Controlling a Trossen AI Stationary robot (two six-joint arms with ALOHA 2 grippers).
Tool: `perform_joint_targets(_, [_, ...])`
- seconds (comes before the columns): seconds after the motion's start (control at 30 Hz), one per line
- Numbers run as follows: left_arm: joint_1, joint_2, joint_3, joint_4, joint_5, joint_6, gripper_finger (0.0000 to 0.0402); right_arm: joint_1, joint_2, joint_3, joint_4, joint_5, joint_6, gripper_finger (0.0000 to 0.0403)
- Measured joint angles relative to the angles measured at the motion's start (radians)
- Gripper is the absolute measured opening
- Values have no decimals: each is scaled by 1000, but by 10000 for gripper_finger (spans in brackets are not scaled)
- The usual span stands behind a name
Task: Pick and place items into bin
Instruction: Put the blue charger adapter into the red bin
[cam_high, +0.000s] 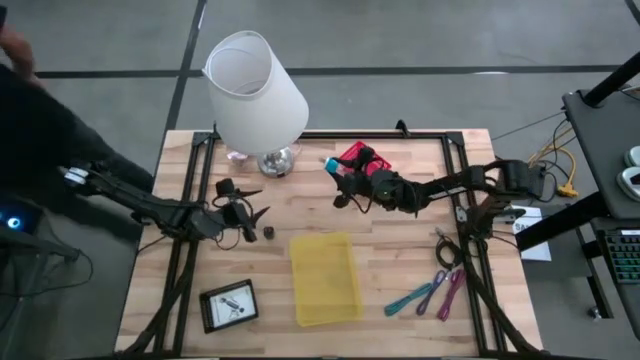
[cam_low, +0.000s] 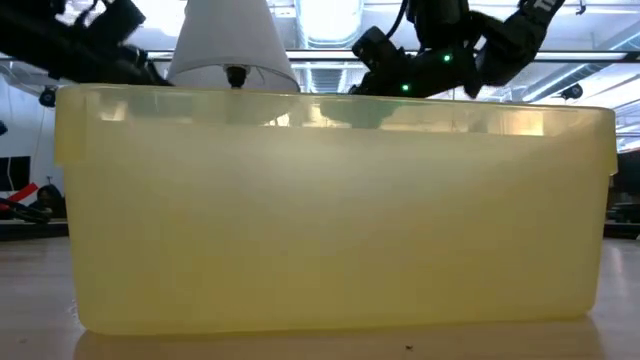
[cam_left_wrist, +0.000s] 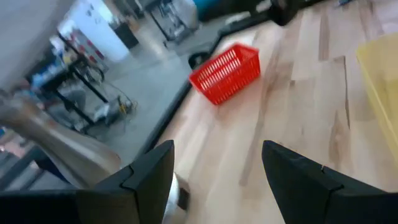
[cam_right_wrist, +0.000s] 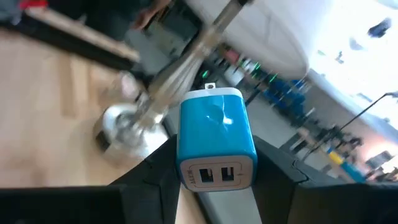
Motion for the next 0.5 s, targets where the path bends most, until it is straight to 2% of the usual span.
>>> perform_joint_targets(0.3, [0,-89,-28,87,0,9,226,-51,-185,0,-391,3,262,139])
perform_joint_targets(0.5, [0,-105,-46,109,0,45,226,-102,-244,0,-570,3,374,139])
